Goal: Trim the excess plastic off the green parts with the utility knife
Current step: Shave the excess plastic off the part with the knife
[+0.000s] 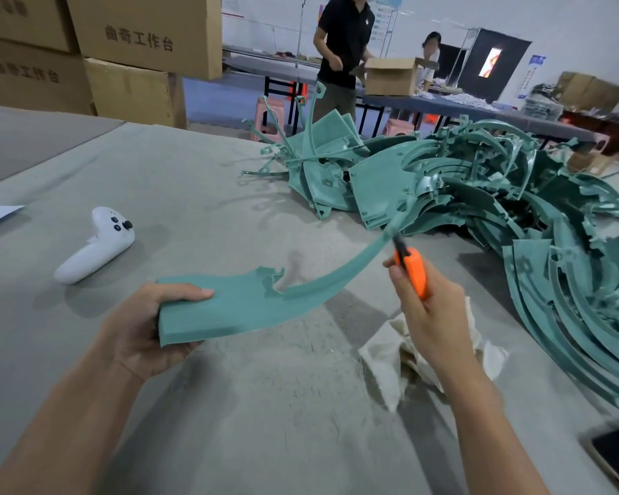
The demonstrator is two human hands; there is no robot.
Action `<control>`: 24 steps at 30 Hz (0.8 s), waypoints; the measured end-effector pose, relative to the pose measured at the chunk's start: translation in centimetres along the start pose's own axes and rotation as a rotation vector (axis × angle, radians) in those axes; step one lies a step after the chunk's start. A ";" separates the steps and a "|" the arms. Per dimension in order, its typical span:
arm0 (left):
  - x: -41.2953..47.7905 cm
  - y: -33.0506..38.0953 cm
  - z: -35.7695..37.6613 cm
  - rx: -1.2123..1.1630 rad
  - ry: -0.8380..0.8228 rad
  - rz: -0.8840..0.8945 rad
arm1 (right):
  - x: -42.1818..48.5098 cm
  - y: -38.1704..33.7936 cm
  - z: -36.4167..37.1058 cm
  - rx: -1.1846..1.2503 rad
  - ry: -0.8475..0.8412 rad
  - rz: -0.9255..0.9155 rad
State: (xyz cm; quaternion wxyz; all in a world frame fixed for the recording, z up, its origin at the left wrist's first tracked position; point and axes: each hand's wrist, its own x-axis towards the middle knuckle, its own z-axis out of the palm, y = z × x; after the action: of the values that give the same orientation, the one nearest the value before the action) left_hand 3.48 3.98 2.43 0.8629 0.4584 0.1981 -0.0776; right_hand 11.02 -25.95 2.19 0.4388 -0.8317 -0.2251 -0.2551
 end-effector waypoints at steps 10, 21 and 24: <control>-0.2 -0.2 0.3 0.017 0.020 -0.010 | 0.5 0.0 -0.4 -0.076 0.127 -0.016; -0.1 -0.1 0.3 0.002 0.026 -0.010 | 0.5 -0.1 0.4 -0.154 0.090 -0.051; -0.1 0.0 0.2 -0.004 0.031 -0.005 | 0.4 0.0 0.6 -0.150 0.060 -0.092</control>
State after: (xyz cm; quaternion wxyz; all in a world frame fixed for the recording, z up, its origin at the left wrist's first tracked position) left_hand 3.39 3.85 2.58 0.8603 0.4575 0.2129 -0.0721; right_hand 11.41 -25.37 2.16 0.3697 -0.8430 -0.2300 -0.3159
